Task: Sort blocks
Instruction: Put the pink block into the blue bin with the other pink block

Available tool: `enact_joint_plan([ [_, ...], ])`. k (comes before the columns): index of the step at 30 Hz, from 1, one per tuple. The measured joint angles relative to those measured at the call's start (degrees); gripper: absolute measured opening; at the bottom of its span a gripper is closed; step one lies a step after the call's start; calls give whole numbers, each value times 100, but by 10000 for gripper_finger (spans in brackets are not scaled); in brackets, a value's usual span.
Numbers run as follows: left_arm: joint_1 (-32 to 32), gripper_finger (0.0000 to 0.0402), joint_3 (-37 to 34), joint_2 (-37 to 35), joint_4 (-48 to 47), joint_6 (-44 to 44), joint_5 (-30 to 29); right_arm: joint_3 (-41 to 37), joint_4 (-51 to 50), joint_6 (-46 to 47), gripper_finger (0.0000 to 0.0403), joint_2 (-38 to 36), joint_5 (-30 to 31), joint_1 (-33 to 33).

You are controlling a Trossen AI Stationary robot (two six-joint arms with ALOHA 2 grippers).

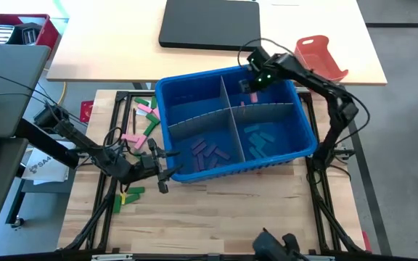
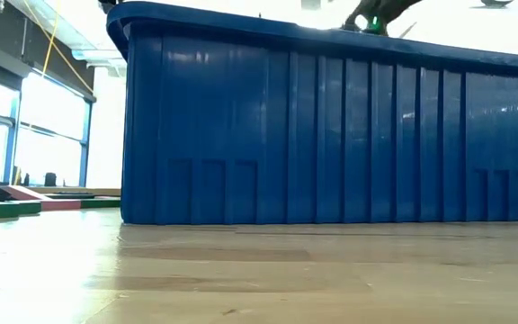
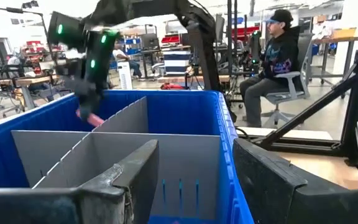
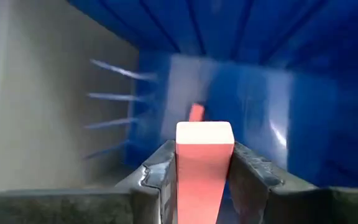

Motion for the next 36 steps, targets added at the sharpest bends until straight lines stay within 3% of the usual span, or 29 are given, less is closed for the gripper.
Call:
enact_joint_plan([
  [6, 0, 197, 0, 0, -31, -4, 2, -525, 366, 142, 106, 360, -327, -55],
  [30, 2, 197, 0, 0, -17, -105, 0, -1563, 763, 237, 106, 1159, -328, -195],
  [36, 2, 197, 0, 0, -16, -107, 0, -1610, 732, 95, 168, 1159, -386, -186],
])
